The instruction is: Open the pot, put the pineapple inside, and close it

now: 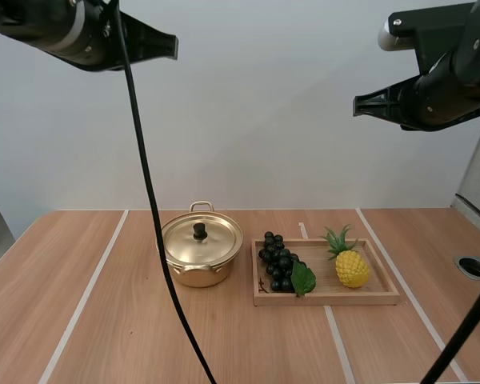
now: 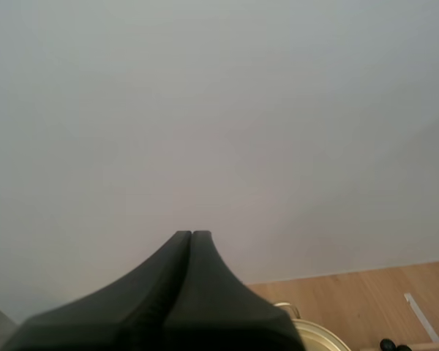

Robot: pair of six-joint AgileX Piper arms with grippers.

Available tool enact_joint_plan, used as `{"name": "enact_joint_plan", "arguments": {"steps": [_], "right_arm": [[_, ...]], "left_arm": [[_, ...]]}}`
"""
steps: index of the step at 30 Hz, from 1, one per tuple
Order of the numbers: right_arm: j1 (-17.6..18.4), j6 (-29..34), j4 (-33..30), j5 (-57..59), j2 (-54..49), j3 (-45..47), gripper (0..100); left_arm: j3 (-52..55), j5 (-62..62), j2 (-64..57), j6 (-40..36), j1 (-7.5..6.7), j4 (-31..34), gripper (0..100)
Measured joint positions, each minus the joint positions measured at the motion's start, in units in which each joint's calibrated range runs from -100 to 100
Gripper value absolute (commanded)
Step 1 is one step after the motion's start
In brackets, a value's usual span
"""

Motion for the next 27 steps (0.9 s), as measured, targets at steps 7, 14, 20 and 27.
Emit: {"name": "enact_joint_plan", "arguments": {"steps": [7, 14, 20, 27], "right_arm": [[0.0, -0.1, 0.0, 8.7, 6.8, 0.0, 0], [0.0, -0.5, 0.0, 14.3, 11.2, 0.0, 0], [0.0, -1.6, 0.0, 16.3, 13.0, 0.5, 0], [0.0, -2.4, 0.0, 16.1, 13.0, 2.6, 0]], "left_arm": [[0.0, 6.9, 8.5, 0.0, 0.00, -1.7, 0], [0.9, 13.5, 17.4, 8.1, 0.00, -8.6, 0], [4.9, 15.3, 24.3, 12.7, 0.00, -10.4, 0], [9.2, 15.2, 30.1, 18.5, 0.00, -10.7, 0]]}}
